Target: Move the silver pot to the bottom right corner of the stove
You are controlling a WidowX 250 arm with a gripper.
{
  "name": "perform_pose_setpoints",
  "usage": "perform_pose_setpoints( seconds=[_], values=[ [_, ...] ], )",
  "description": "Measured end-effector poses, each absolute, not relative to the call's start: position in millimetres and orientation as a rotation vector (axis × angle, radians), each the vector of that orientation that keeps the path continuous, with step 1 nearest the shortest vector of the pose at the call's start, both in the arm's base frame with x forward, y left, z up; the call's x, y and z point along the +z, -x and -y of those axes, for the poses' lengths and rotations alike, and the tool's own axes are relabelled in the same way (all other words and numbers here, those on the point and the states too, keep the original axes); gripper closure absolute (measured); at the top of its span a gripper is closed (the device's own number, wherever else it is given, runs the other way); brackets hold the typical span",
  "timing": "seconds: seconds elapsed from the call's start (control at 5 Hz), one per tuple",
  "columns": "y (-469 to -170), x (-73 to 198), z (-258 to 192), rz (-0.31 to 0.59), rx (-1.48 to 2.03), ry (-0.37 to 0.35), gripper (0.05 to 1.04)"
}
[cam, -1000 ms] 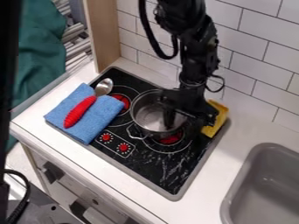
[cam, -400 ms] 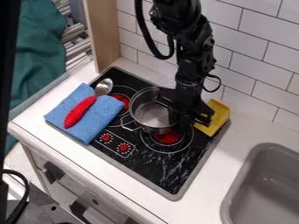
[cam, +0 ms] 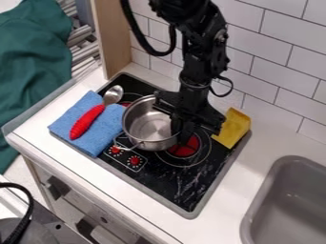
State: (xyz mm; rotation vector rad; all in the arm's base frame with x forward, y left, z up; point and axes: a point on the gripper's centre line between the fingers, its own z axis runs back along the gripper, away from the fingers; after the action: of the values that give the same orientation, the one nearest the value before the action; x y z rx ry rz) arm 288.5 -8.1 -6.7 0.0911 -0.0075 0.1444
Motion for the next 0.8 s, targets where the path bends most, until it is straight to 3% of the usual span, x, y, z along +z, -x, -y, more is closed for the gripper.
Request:
perform_pose_setpoints(
  seconds=[0.4, 0.8],
  values=[
    [-247.3, -6.6, 69.2, -0.014, 0.265, -0.056, 1.028],
    [-246.2, -34.8, 96.8, -0.102, 0.33, -0.032, 1.028]
  ],
)
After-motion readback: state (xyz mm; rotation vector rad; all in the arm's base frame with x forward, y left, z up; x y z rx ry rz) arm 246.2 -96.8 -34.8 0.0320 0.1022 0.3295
